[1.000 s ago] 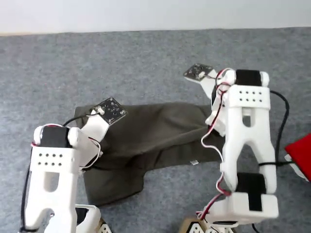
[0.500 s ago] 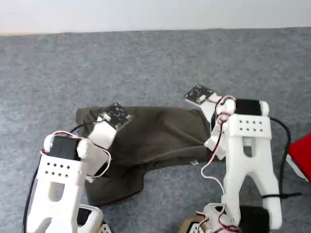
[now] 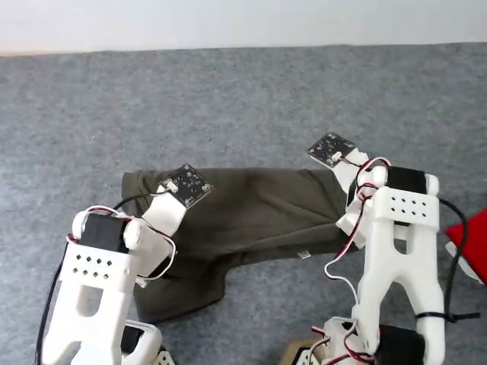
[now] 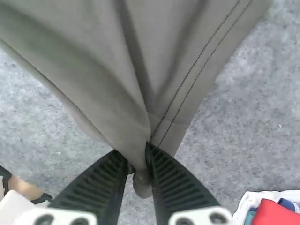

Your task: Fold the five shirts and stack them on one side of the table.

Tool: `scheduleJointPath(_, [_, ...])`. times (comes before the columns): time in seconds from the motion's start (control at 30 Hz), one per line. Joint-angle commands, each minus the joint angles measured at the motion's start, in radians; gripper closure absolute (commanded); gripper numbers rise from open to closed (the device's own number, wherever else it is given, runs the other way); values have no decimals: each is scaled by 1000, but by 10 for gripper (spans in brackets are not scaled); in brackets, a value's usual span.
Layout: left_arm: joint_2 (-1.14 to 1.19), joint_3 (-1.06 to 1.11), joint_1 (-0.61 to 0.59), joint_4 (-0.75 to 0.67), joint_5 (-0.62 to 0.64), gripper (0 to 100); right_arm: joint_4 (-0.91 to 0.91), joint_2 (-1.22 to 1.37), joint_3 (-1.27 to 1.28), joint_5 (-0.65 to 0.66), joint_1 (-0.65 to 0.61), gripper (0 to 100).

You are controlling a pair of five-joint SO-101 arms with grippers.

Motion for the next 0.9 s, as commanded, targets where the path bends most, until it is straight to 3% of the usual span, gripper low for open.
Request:
scheduleJointPath(0.0, [-20,19,6,-9,-43,998,-5,-42,-2,12,13,988])
scheduleJointPath(0.3, [-23,27,6,-12,-43,991,-13,-42,-3,14,12,981])
scheduleJointPath(0.53, [-23,30,0,-12,-41,868,-2,-51,-5,8,15,829])
scheduleJointPath(0.87, [-23,24,0,-28,-40,863,18,-51,-55,8,16,823])
